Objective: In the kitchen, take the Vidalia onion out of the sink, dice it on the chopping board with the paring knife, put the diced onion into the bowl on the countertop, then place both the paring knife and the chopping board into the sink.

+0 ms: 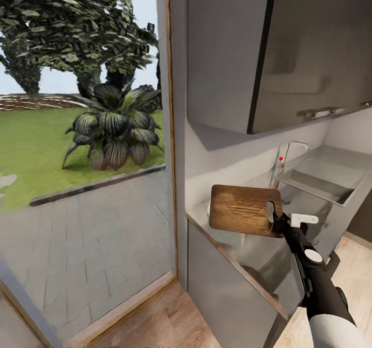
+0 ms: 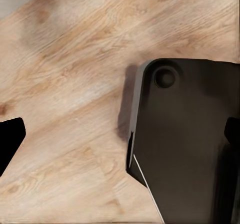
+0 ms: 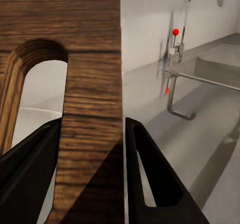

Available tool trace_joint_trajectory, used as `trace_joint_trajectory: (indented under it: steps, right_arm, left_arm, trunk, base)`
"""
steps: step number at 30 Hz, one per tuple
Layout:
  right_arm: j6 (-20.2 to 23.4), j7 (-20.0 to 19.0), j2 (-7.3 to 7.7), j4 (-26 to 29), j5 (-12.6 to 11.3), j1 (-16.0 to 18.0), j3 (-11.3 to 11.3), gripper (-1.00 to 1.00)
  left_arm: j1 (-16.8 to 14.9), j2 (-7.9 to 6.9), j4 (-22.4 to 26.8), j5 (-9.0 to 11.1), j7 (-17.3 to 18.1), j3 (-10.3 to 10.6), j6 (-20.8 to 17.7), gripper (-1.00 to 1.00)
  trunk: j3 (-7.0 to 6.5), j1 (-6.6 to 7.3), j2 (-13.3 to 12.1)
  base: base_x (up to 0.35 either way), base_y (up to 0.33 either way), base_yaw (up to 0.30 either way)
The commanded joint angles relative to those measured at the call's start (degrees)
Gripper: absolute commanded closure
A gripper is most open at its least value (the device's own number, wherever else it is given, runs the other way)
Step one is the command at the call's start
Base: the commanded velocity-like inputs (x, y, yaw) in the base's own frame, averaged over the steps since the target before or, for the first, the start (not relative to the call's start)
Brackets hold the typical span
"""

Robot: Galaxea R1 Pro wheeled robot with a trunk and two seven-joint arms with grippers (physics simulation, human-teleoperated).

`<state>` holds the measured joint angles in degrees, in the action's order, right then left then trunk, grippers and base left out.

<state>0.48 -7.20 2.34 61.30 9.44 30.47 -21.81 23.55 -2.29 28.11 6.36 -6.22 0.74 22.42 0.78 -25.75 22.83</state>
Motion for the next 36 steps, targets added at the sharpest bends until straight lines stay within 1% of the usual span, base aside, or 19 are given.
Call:
trace_joint_trajectory:
  steps: [1,27,31,36]
  right_arm:
    - [0.05,-0.36,-0.01,0.05,0.58,0.03,-0.17,1.0]
    - [0.05,-0.36,0.04,0.32,0.58,0.03,-0.26,1.0]
    - [0.05,-0.43,0.04,0.32,0.58,0.03,-0.26,1.0]
    - [0.05,-0.45,0.04,0.32,0.58,0.03,-0.26,1.0]
  left_arm:
    - [0.02,-0.01,0.1,0.5,-0.02,0.12,0.08,-1.0]
    - [0.01,0.0,0.1,0.5,-0.02,0.13,0.08,-1.0]
    - [0.02,0.31,0.19,0.5,-0.03,0.14,0.08,-1.0]
    - [0.05,0.51,0.19,0.5,-0.06,0.14,0.08,-1.0]
  trunk:
    - [0.08,-0.03,0.09]
    - [0.08,-0.03,0.09]
    - [0.08,-0.03,0.09]
    - [0.08,-0.03,0.09]
  base:
    - [-0.008,-0.302,0.286]
    - [-0.002,-0.305,0.284]
    - [-0.128,-0.283,0.056]
    - [-0.246,-0.209,0.005]
